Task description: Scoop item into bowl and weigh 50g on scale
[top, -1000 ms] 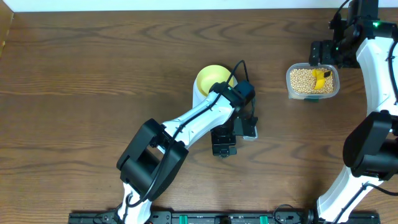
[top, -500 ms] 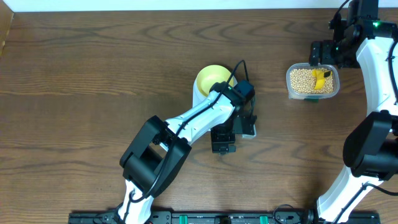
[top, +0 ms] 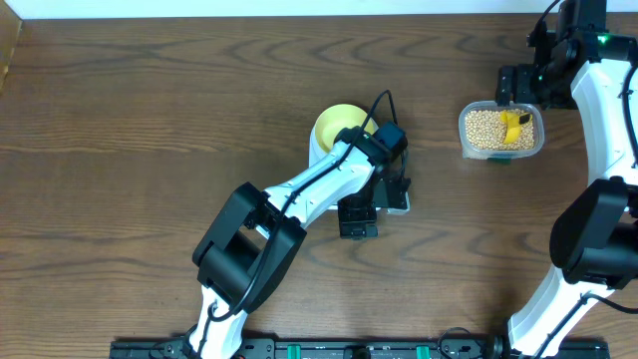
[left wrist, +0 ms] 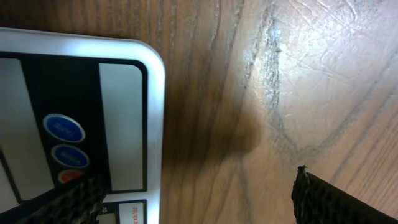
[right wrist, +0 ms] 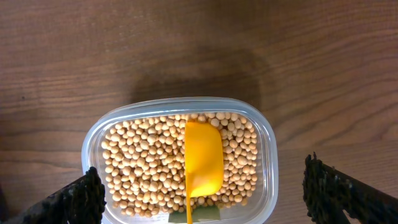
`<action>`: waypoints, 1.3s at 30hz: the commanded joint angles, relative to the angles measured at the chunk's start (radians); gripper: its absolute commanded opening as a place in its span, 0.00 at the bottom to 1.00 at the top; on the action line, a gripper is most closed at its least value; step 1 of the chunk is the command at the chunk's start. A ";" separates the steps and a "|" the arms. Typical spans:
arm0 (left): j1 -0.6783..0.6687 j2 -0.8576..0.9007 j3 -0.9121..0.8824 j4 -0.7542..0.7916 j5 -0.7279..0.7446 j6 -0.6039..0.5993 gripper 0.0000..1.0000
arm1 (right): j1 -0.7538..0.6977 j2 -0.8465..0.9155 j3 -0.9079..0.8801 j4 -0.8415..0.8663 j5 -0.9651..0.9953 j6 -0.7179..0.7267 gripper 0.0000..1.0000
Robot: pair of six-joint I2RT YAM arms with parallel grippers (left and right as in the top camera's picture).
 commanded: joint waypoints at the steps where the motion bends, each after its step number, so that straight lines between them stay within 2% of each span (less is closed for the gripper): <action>1: 0.010 0.072 -0.010 0.013 -0.011 0.017 0.98 | -0.006 0.009 0.014 0.000 0.002 -0.002 0.99; 20: 0.018 0.100 -0.010 0.041 -0.040 0.013 0.98 | -0.006 0.009 0.014 0.000 0.002 -0.002 0.99; 32: 0.030 0.133 -0.011 0.111 -0.146 -0.044 0.98 | -0.006 0.009 0.014 0.000 0.002 -0.002 0.99; 36: 0.030 0.090 -0.011 0.109 -0.130 -0.057 0.98 | -0.006 0.009 0.014 0.000 0.002 -0.002 0.99; 39: 0.030 0.000 -0.011 0.079 -0.011 -0.058 0.98 | -0.006 0.009 0.014 0.000 0.002 -0.002 0.99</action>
